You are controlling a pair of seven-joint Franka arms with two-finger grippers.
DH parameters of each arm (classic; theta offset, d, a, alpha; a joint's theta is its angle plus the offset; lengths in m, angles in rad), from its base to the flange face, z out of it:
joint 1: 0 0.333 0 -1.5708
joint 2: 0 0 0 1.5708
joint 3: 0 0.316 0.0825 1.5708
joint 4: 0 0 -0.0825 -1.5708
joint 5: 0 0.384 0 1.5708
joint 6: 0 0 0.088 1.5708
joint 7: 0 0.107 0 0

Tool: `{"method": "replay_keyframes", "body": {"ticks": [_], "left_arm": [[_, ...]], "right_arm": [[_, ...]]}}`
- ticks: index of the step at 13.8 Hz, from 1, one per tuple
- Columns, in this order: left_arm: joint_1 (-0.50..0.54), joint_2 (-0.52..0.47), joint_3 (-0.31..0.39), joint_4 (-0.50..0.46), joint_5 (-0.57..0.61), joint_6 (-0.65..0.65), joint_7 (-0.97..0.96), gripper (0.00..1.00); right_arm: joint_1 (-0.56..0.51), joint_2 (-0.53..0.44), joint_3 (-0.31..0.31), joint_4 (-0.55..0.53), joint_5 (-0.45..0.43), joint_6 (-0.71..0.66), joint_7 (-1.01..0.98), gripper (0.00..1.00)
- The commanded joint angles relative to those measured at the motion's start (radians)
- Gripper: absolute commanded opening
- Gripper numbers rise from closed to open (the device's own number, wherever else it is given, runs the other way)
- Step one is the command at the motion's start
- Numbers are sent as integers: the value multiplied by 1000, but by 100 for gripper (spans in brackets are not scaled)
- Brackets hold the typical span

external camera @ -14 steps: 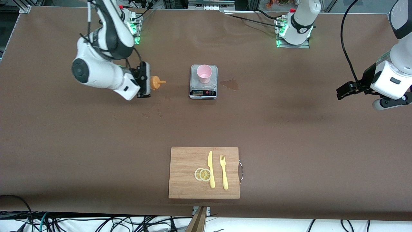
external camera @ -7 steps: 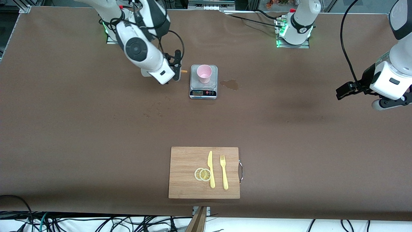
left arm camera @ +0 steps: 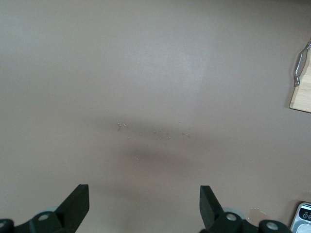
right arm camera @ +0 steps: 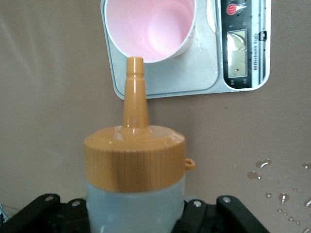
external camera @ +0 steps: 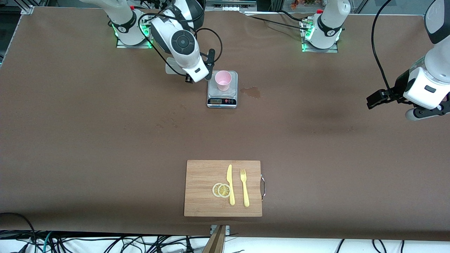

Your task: Add sauce to pink cup with both arms

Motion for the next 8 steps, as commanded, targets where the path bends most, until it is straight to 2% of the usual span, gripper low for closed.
{"method": "replay_keyframes", "body": {"ticks": [1, 3, 8], "left_arm": [[-1, 14, -2, 33, 13, -26, -1, 100], [-1, 14, -2, 33, 13, -25, -1, 100], [-1, 14, -2, 33, 13, -25, -1, 100]], "right_arm": [[16, 11, 7, 12, -28, 1, 47, 0], [28, 19, 19, 21, -77, -2, 108, 0], [48, 59, 35, 88, -120, -56, 157, 0]]}}
